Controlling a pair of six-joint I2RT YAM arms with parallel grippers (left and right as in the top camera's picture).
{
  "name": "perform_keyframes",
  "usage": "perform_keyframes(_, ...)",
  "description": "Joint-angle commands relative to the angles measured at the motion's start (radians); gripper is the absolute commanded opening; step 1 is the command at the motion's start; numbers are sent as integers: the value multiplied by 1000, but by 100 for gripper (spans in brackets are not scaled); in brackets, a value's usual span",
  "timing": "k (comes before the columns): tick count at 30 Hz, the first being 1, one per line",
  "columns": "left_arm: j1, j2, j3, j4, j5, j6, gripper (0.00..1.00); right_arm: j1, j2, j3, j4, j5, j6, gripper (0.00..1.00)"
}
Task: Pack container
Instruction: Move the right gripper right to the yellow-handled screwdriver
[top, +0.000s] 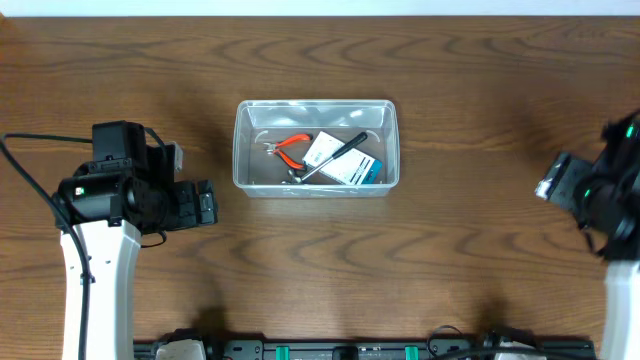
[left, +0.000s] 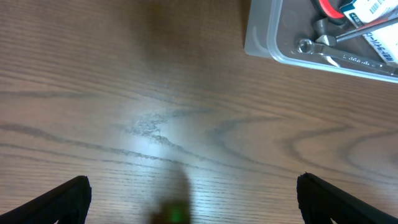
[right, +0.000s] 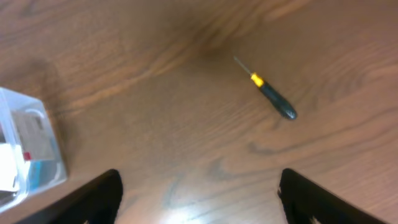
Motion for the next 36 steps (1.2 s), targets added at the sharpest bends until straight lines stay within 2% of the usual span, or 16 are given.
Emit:
perform_keyframes(1, -3, -2, 6, -3, -12, -24, 98, -58, -50, -172, 102, -80, -50, 93)
perform_keyframes(4, -3, -2, 6, -5, -12, -43, 98, -131, -30, -238, 173, -143, -152, 96)
perform_keyframes(9, -3, -2, 6, -10, -12, -47, 98, -292, 108, -233, 190, -322, -359, 97)
perform_keyframes(13, -3, -2, 6, -13, -12, -58, 98, -401, 269, -152, 164, -362, -475, 96)
perform_keyframes(16, -3, -2, 6, -18, -12, -58, 98, -446, 418, -16, 74, -335, -527, 96)
perform_keyframes(22, -3, -2, 6, -18, -12, -61, 98, -408, 692, 340, -158, -170, -537, 95)
perform_keyframes(26, -3, -2, 6, -18, -12, -61, 98, -354, 792, 499, -212, -19, -537, 96)
perform_keyframes(28, -3, -2, 6, -18, -12, -61, 98, -333, 821, 516, -207, 34, -548, 97)
perform_keyframes(31, -3, -2, 6, -18, -12, -61, 98, -312, 862, 504, -207, -26, -668, 99)
perform_keyframes(36, -3, -2, 6, -32, -12, -61, 98, -301, 957, 494, -194, 60, -687, 99)
